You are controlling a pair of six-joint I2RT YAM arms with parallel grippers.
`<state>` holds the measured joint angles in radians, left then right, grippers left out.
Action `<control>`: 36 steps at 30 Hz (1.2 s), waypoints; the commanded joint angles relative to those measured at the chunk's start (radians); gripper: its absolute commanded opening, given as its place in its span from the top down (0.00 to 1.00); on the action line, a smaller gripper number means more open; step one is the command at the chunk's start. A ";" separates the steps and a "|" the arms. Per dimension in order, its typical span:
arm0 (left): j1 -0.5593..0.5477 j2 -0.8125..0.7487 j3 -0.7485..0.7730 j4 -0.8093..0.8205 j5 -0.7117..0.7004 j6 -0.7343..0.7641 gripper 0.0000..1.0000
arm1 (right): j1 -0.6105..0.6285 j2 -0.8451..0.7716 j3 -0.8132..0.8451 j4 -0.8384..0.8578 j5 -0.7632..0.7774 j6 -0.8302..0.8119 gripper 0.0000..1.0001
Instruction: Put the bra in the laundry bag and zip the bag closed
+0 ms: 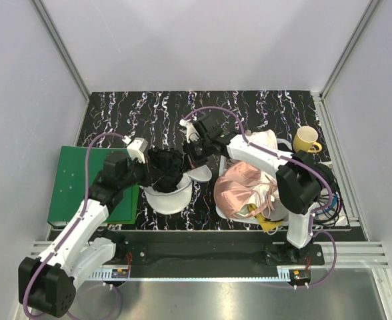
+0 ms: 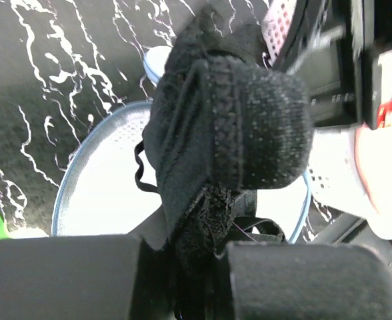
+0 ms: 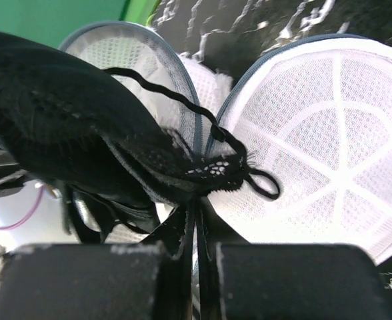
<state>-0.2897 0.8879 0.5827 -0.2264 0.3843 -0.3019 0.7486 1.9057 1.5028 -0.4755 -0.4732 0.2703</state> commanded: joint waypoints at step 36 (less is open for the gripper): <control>-0.019 0.324 0.176 -0.219 0.090 -0.166 1.00 | -0.058 -0.111 -0.067 0.164 -0.025 0.121 1.00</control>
<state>-0.2928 1.1675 0.6708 -0.4702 0.3706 -0.5690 0.6910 1.8374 1.4517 -0.3752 -0.4808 0.4149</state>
